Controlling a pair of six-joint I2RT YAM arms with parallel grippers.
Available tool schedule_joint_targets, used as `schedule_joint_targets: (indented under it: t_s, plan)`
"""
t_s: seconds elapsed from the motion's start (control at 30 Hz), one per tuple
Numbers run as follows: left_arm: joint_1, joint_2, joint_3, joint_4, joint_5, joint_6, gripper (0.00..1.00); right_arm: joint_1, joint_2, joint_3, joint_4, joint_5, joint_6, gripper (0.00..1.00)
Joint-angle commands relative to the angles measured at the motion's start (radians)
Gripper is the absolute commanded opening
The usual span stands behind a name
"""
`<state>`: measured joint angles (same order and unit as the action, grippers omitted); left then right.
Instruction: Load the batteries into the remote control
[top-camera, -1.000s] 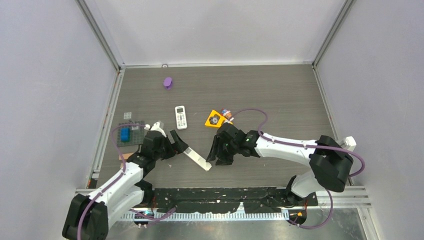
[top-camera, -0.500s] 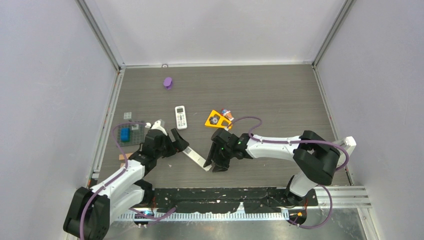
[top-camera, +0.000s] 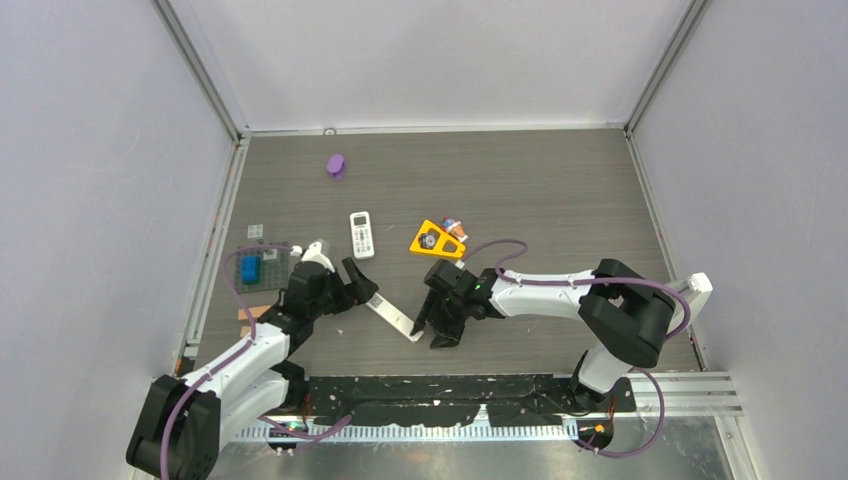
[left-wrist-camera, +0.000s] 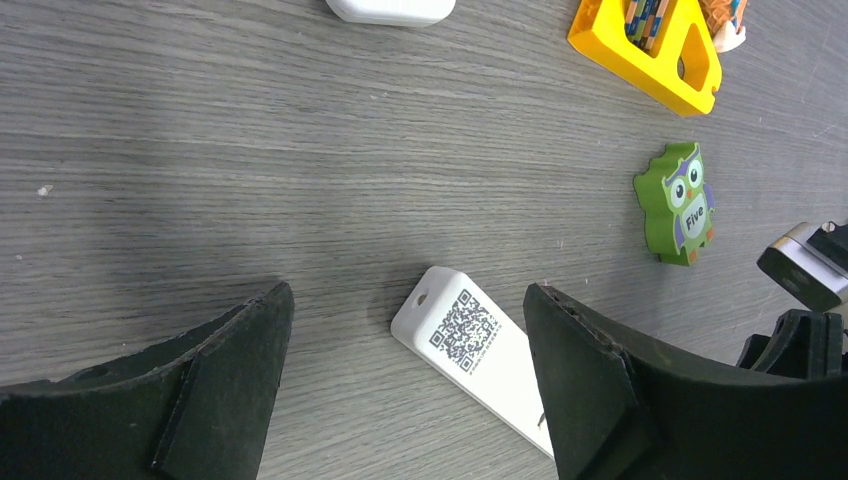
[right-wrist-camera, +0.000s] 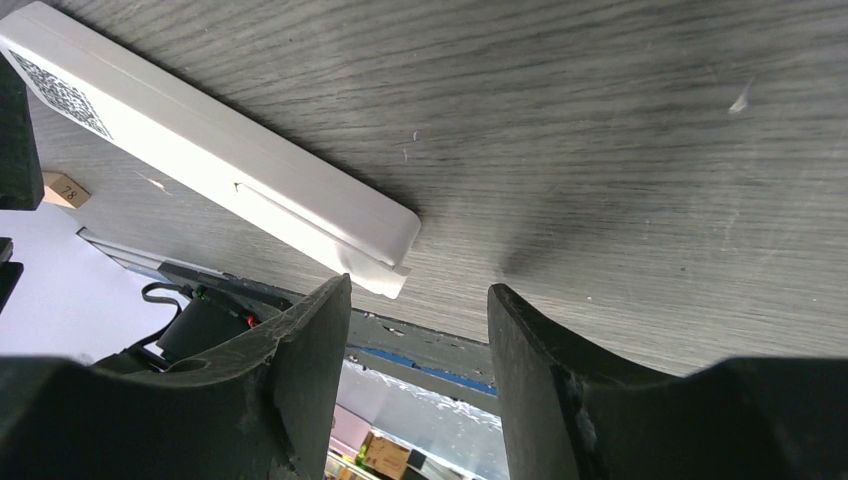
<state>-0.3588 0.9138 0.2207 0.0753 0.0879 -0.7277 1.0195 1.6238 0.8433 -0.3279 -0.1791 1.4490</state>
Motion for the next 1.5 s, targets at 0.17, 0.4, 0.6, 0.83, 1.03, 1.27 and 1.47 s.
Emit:
schedule_joint_targets:
  t_s: [0.17, 0.4, 0.6, 0.83, 1.03, 1.27, 1.47]
  plan:
    - [0.004, -0.036, -0.023, 0.098, -0.009, 0.031, 0.86, -0.012, 0.024, -0.012, 0.015, 0.036, 0.042, 0.57]
    - [0.004, -0.023, -0.03, 0.145, 0.031, 0.038, 0.85, -0.019, 0.027, -0.009, 0.013, 0.046, 0.038, 0.55]
    - [0.004, -0.003, -0.041, 0.188, 0.053, 0.048, 0.81, -0.021, 0.039, 0.013, 0.0, 0.055, 0.027, 0.5]
    - [0.004, 0.048, -0.05, 0.248, 0.081, 0.045, 0.79, -0.022, 0.035, 0.017, -0.006, 0.062, 0.026, 0.38]
    - [0.004, 0.081, -0.06, 0.29, 0.112, 0.045, 0.76, -0.024, 0.042, 0.023, 0.001, 0.061, 0.025, 0.33]
    - [0.004, 0.088, -0.068, 0.316, 0.118, 0.043, 0.75, -0.025, 0.05, 0.037, 0.006, 0.062, 0.025, 0.29]
    - [0.003, 0.086, -0.087, 0.379, 0.124, 0.027, 0.64, -0.027, 0.055, 0.05, -0.001, 0.065, 0.02, 0.28]
